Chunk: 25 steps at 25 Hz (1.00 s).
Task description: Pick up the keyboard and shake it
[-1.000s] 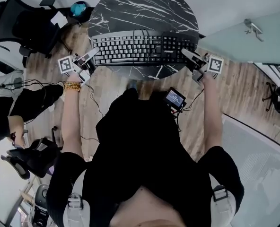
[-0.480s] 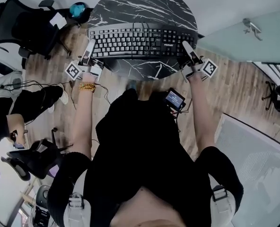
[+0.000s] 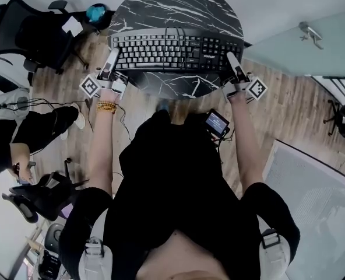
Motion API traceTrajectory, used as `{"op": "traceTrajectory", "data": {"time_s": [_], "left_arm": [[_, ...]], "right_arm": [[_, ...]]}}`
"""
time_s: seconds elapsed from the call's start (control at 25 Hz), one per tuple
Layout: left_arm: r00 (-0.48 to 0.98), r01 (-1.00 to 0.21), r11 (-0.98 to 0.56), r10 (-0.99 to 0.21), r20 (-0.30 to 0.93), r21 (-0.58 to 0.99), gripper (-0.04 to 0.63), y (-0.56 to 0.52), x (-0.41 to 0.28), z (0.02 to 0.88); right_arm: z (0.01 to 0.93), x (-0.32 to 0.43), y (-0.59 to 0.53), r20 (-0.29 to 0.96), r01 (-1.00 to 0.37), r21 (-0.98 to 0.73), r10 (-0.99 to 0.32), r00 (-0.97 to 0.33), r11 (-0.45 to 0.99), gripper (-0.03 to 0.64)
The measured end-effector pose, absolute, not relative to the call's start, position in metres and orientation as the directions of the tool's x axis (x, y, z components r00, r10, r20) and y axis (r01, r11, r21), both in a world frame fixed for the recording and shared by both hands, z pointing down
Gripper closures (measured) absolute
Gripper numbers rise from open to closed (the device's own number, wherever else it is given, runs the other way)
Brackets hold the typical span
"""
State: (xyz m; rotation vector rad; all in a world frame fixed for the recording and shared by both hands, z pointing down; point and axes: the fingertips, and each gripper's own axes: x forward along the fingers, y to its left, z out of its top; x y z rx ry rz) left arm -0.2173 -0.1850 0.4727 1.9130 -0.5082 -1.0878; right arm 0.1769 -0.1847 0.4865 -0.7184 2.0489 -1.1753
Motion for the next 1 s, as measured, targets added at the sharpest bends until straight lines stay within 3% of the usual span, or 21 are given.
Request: {"op": "traceTrajectory", "data": {"time_s": [0.08,0.32,0.56,0.72,1.0], "left_arm": [[0.536,0.042,-0.549,-0.693,-0.482,0.835,0.362,-0.187,-0.217,0.471],[0.526,0.081,-0.557,-0.681,-0.511,0.826,0.356,-0.182,-0.217,0.466],[0.562,0.046,-0.531,-0.687,-0.462,0.846,0.5,-0.178,-0.211,0.483],[0.591,0.008,-0.464,-0.712,-0.378,0.886,0.509,-0.183,-0.209,0.5],[0.68,0.006,-0.462,-0.648,-0.343,0.887,0.515,-0.182,-0.215,0.501]], "right_arm": [[0.486,0.176,-0.183,-0.281,-0.13,-0.884,-0.733,-0.619,0.449,0.523],[0.486,0.175,-0.176,-0.345,-0.072,-0.877,-0.726,-0.595,0.476,0.525],[0.495,0.175,-0.186,-0.32,-0.052,-0.899,-0.734,-0.6,0.434,0.525],[0.497,0.173,-0.187,-0.251,-0.137,-0.892,-0.723,-0.644,0.431,0.523],[0.502,0.157,-0.179,-0.064,-0.254,-0.815,-0.515,-0.855,0.522,0.489]]}}
